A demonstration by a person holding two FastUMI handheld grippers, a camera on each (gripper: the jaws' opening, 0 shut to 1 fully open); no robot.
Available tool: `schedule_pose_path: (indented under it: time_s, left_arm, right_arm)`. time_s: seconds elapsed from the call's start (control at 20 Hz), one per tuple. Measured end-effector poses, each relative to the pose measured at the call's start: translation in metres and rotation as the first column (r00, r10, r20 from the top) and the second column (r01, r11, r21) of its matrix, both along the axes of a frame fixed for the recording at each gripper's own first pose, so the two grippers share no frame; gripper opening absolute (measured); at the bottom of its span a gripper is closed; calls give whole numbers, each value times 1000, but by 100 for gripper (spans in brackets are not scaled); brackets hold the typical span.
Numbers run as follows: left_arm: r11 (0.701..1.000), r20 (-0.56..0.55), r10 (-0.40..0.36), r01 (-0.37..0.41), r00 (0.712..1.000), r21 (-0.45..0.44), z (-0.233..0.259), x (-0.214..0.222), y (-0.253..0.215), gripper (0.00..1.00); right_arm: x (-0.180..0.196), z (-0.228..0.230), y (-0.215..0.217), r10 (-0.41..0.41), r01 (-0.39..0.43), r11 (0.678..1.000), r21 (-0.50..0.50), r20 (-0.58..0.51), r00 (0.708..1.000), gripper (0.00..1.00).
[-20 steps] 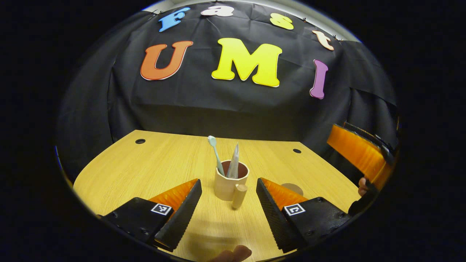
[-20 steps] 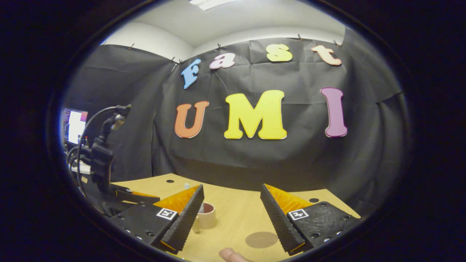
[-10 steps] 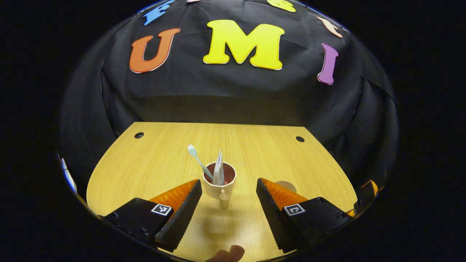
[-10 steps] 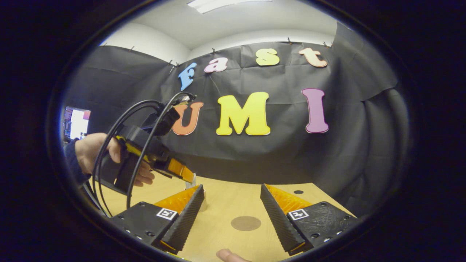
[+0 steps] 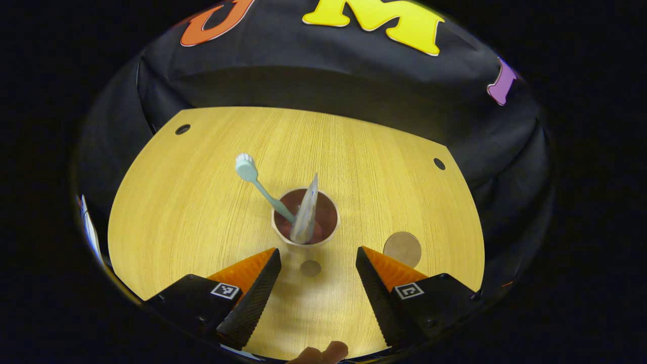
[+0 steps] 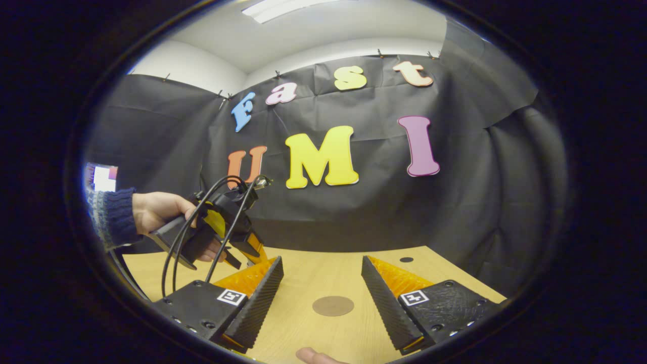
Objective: Put the toothbrush and toothpaste on the desktop into the cup, then pick up the cup and place it on the coaster on the desktop.
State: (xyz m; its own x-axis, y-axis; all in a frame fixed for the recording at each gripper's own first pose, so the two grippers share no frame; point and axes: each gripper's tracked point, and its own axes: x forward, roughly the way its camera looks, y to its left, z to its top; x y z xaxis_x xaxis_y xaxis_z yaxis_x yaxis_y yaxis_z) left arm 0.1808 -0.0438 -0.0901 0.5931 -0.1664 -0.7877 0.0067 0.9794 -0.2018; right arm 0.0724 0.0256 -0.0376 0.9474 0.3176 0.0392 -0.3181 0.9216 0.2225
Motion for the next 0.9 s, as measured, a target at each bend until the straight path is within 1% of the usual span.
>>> schedule_pose_path:
  time_s: [0.05, 0.1, 0.15, 0.25, 0.3, 0.35, 0.45, 0.55, 0.7, 0.85, 0.9]
  left_arm:
    - [1000, -39, 1, 0, 999, 17, -5, 2, -1, 100]
    - [999, -64, 15, -12, 998, 53, -9, 5, 2, 95]
    - [996, -82, 30, -23, 996, 85, -13, 10, 5, 94]
    - [995, -151, 20, -4, 988, 103, -20, 11, 3, 90]
    - [993, -172, 26, -5, 985, 121, -21, 11, 6, 85]
    - [987, -173, 54, -27, 983, 155, -20, 15, 14, 83]
    - [989, -179, 70, -45, 981, 139, -18, 23, 17, 79]
    - [990, -200, 64, -38, 978, 135, -13, 27, 16, 72]
    - [988, -228, 53, -18, 972, 150, -6, 33, 17, 67]
    - [986, -247, 65, -25, 967, 162, 1, 44, 18, 62]
    - [986, -258, 70, -27, 964, 163, 3, 48, 16, 58]
  right_arm:
    - [0, 1, -3, 1, -1, 1000, 4, 2, 1000, 94]
    - [-1, 6, -7, -2, 2, 1000, 21, 14, 1000, 96]
    - [-2, 10, -10, 0, -1, 999, 40, 22, 1000, 96]
    - [-2, 12, -16, 8, -10, 999, 52, 33, 999, 95]
    - [0, 13, -24, -5, 3, 999, 54, 39, 999, 95]
    - [1, 16, -31, -13, 11, 998, 61, 46, 999, 95]
    - [1, 20, -34, -10, 6, 996, 84, 55, 998, 95]
    - [-1, 23, -37, 1, -8, 995, 99, 64, 998, 95]
    - [4, 20, -44, -29, 25, 998, 61, 73, 997, 95]
    - [5, 15, -42, -49, 49, 999, -2, 85, 995, 95]
    - [5, 15, -40, -48, 49, 999, -12, 87, 995, 95]
